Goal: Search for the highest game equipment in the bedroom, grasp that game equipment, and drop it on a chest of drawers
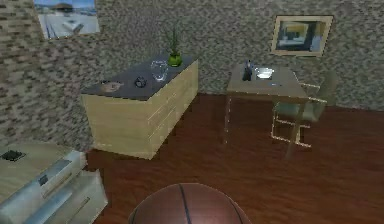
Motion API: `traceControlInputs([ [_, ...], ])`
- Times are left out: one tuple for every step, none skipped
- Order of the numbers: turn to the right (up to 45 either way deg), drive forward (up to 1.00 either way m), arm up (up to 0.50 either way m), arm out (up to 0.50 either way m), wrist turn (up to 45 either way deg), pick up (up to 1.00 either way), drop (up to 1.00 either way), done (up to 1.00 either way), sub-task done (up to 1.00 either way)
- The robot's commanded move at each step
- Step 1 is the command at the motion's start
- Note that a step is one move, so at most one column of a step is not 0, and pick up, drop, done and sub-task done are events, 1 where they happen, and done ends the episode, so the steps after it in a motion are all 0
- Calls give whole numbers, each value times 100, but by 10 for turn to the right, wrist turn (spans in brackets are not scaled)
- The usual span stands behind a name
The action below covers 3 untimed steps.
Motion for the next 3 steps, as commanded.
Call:
traceControlInputs([
  [0, 100, 0, 0, 0, 0, 0, 0, 0],
  [30, 0, 0, 0, 0, 0, 0, 0, 0],
  [0, 100, 0, 0, 0, 0, 0, 0, 0],
])
